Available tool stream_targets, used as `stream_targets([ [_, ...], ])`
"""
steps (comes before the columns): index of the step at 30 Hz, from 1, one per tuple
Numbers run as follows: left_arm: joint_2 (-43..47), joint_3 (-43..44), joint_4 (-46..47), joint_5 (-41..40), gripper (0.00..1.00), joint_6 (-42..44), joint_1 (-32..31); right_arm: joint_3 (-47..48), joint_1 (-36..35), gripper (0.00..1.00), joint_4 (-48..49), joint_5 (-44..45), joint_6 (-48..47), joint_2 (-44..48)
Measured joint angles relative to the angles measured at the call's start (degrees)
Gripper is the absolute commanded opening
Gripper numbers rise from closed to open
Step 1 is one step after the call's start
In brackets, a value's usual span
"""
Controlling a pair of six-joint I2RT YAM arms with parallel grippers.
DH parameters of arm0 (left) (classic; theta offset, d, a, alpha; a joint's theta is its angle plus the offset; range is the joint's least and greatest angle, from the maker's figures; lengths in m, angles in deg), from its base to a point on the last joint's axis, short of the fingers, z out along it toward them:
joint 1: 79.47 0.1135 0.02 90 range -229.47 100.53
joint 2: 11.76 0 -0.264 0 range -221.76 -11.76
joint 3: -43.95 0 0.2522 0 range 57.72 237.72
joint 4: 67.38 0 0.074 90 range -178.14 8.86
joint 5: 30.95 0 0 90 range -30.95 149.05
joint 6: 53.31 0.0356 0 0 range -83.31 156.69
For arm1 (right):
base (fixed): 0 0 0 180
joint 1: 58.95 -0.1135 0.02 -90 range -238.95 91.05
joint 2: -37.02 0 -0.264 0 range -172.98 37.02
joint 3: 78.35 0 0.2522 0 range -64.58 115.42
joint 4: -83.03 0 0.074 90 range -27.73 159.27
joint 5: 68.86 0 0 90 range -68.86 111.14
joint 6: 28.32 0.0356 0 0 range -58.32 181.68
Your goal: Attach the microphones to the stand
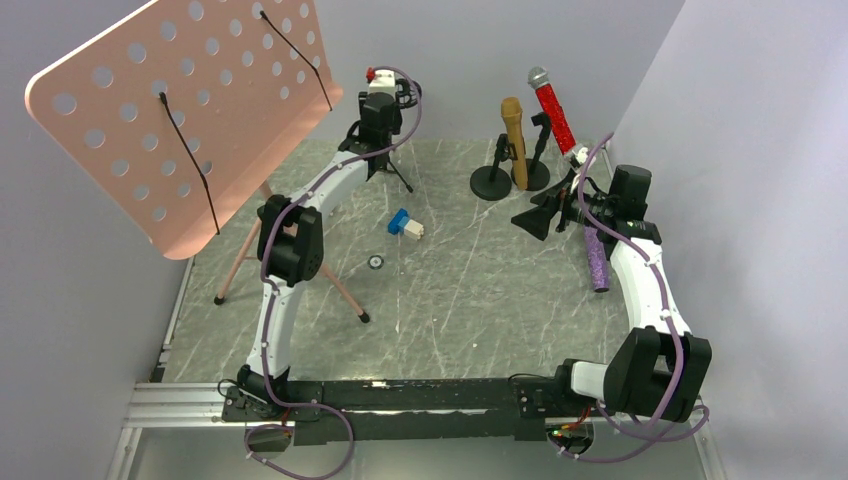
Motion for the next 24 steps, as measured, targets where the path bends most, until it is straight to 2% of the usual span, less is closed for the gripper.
stream_targets([
  [4,0.0,-1.3,0.2,1.9,0.53,-0.2,0.3,0.0,0.0,1.00,-0.4,0.0,0.0,0.0],
  [7,0.0,-2.4,0.1,2.9,0.48,-0.2,0.4,0.0,0.0,1.00,-0.5,0.0,-0.1,0.0],
  [13,0.0,-2.8,0.5,3.7,0.20,-0.1,0.5,0.0,0.0,1.00,-0.7,0.0,-0.3,0.0],
  [15,0.0,-2.9,0.7,3.7,0.00,0.0,0.6,0.0,0.0,1.00,-0.8,0.0,-0.4,0.0],
  [19,0.3,-4.7,3.6,4.2,0.00,1.2,0.6,0.0,0.0,1.00,-0.9,0.0,-0.5,0.0],
  [24,5.9,-16.4,12.7,10.1,0.00,4.5,0.7,0.0,0.0,1.00,-1.0,0.0,-0.9,0.0],
])
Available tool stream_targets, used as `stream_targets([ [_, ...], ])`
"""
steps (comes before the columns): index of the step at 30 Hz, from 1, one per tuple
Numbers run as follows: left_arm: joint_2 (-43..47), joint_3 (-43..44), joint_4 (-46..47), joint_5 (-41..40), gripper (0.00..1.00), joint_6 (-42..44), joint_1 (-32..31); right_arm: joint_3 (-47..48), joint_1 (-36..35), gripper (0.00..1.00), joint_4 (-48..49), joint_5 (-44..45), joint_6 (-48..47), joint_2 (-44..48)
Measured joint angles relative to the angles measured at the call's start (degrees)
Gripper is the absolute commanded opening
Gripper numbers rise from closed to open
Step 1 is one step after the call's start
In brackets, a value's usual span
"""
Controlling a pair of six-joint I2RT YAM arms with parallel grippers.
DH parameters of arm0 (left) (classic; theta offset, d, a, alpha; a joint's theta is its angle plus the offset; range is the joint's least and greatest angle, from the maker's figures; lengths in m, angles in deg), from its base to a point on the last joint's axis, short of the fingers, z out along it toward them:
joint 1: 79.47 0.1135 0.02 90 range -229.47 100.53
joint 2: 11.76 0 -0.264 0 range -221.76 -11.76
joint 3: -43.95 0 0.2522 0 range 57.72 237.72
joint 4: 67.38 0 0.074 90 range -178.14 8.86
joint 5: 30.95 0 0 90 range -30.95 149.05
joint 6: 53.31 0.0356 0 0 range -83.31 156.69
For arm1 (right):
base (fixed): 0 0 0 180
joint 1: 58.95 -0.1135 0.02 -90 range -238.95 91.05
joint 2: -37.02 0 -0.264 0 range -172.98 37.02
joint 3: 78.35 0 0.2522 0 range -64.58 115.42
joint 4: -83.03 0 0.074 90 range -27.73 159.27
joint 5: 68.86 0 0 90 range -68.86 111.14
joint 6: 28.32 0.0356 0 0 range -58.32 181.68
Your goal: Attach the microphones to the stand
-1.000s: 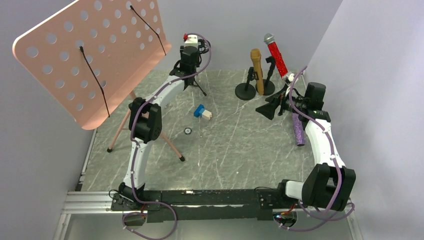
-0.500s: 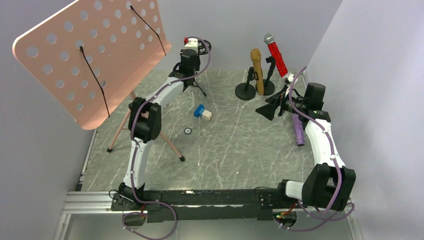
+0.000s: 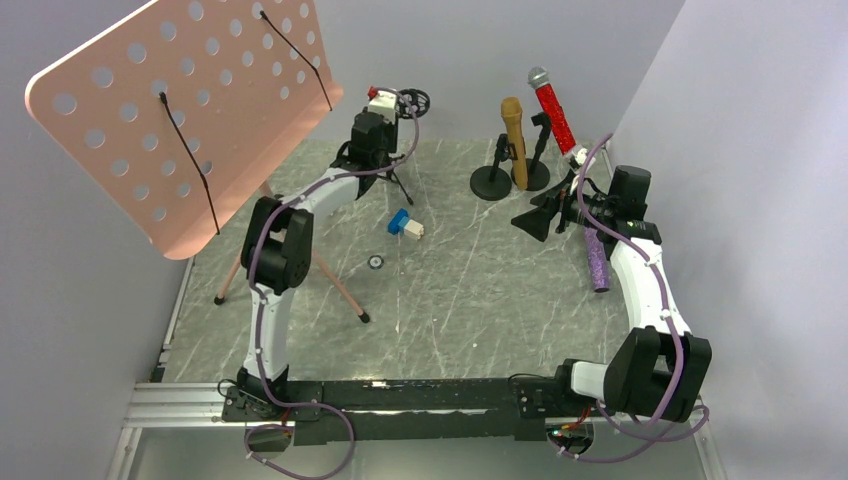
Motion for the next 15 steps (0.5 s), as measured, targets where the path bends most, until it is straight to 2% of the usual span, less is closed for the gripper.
stream_targets([
  [6,9.3,-12.2,6.6,11.0,0.00,4.1,-0.6,0.0,0.0,1.00,0.0,0.0,-0.3,0.0],
  [15,24.4,-22.2,14.0,22.0,0.00,6.2,-3.4,0.0,0.1,1.00,0.0,0.0,-0.5,0.0],
])
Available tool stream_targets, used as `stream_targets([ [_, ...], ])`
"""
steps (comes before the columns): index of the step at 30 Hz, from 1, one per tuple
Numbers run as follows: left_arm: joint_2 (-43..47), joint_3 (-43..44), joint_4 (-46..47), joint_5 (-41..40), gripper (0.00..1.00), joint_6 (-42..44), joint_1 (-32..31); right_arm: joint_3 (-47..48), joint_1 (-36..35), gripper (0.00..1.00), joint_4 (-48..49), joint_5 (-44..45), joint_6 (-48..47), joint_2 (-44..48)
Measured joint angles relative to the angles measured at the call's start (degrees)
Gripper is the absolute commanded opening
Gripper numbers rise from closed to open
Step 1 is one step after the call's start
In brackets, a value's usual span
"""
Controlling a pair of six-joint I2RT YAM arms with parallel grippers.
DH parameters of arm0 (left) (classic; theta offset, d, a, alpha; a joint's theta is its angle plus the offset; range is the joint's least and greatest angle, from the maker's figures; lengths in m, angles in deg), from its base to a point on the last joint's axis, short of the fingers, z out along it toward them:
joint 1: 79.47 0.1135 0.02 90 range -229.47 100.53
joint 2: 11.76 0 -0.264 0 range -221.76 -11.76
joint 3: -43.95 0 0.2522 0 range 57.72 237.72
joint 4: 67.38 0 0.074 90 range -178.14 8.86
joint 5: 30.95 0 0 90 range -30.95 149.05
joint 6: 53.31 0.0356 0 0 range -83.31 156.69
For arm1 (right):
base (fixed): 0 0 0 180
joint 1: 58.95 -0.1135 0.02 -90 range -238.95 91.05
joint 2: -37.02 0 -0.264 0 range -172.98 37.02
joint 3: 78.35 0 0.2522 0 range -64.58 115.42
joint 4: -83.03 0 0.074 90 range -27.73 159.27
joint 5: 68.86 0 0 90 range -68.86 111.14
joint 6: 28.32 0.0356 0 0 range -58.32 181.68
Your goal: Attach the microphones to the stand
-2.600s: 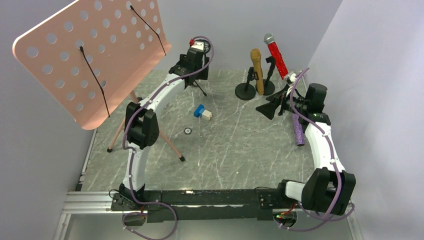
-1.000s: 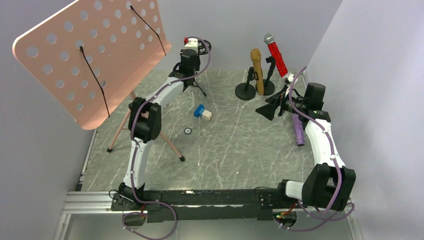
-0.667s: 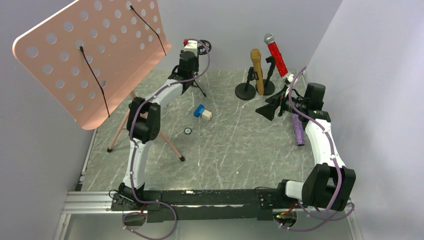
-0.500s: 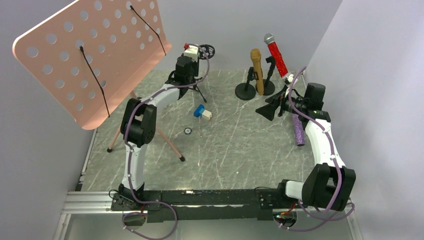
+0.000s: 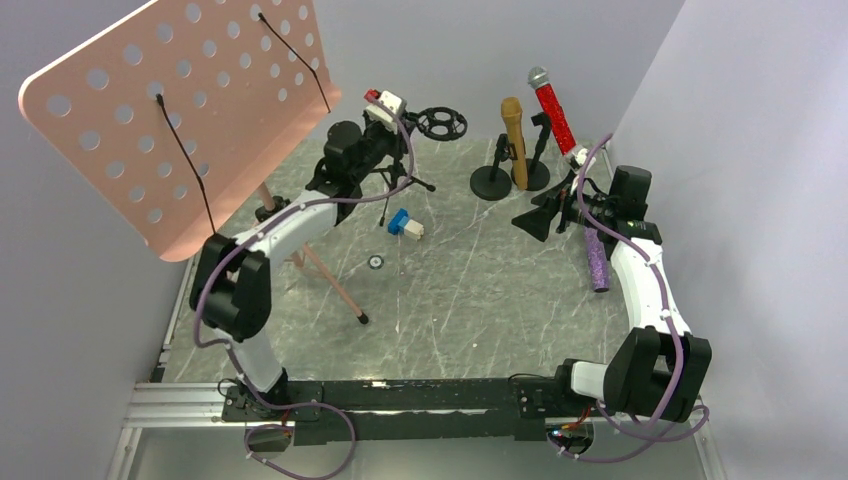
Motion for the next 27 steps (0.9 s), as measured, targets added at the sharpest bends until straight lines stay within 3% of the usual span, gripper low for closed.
stream_targets([
  [8,11.5,-11.6,4.7,10.3,0.00,-4.0,-2.1,0.0,0.9,1.00,-0.4,0.0,-1.4,0.0],
  [16,16.0,-22.6,7.1,11.5,0.00,-5.8,-10.1,0.0,1.0,1.00,-0.4,0.0,-1.7,0.0],
  [22,17.7,-30.3,10.3,4.3,0.00,-5.8,-19.0,0.0,1.3,1.00,-0.4,0.3,-2.2,0.0],
  [27,17.6,-34.9,16.3,-10.8,0.00,-2.6,-28.2,0.0,1.4,1.00,-0.4,0.5,-2.5,0.0],
])
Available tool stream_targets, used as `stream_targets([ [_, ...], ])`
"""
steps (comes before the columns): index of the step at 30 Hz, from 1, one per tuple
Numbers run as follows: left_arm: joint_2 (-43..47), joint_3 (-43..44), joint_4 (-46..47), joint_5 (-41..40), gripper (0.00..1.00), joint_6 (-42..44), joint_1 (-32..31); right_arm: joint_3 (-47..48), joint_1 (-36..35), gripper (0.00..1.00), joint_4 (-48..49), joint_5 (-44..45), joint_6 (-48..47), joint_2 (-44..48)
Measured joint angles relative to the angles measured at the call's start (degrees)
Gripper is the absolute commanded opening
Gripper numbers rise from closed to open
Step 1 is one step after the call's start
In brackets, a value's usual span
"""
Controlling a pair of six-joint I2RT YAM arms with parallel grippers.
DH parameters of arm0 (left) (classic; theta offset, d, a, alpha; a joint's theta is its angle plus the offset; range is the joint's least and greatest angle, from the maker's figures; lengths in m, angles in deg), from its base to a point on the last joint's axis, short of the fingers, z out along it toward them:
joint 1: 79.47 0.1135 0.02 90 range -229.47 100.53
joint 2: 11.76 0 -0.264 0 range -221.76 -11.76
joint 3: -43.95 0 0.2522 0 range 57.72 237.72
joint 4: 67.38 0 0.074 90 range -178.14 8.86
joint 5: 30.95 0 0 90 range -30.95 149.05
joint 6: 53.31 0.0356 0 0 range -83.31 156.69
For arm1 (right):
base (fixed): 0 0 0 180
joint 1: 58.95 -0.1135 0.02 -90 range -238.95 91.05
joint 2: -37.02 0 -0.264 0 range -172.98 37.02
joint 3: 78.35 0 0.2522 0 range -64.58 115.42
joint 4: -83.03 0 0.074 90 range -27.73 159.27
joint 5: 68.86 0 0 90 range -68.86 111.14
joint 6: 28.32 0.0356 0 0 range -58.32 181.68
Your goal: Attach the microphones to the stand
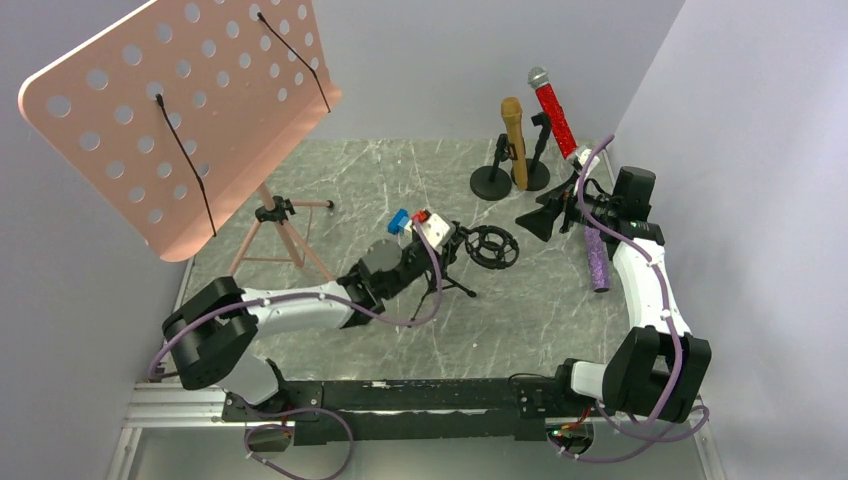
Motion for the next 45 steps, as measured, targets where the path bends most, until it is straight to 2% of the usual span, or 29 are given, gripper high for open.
stream_targets([
  [4,-3.8,-1.8,12.4,-15.6,0.00,5.6,-7.1,0.0,0.1,1.00,0.0,0.6,-0.4,0.0],
  [8,-15.2,0.4,29.0,-31.0,0.00,14.6,-12.6,0.0,0.3,1.00,0.0,1.2,-0.5,-0.3],
  [11,-22.8,3.8,33.6,-38.5,0.00,20.1,-14.7,0.0,0.6,1.00,0.0,1.4,-0.7,-0.9],
  [13,-24.3,4.9,36.2,-41.9,0.00,21.0,-15.4,0.0,0.8,1.00,-0.1,1.4,-0.9,-1.4],
  [14,-24.5,5.0,36.7,-42.9,0.08,21.1,-15.5,0.0,0.9,1.00,-0.1,1.5,-1.0,-1.4],
  [17,-24.7,5.0,37.7,-45.9,0.46,21.4,-15.7,0.0,1.0,1.00,-0.2,1.5,-1.0,-1.6],
  [20,-24.7,4.9,38.6,-47.8,0.65,21.2,-15.7,0.0,1.0,1.00,-0.2,1.5,-1.1,-1.6],
  [28,-20.2,-1.2,38.0,-48.9,0.98,14.2,-15.8,0.0,1.0,1.00,-0.4,1.5,-1.3,-1.6],
  [34,-11.0,-6.6,28.0,-45.5,0.99,4.5,-16.3,0.0,1.2,1.00,-0.4,1.6,-1.5,-1.6],
  [39,-3.2,-9.9,14.9,-37.3,0.99,-6.1,-16.4,0.0,1.3,1.00,-0.4,1.6,-1.5,-1.6],
  [45,3.0,-12.3,0.3,-28.1,0.99,-14.3,-16.2,0.0,1.4,1.00,-0.4,1.6,-1.7,-1.6],
])
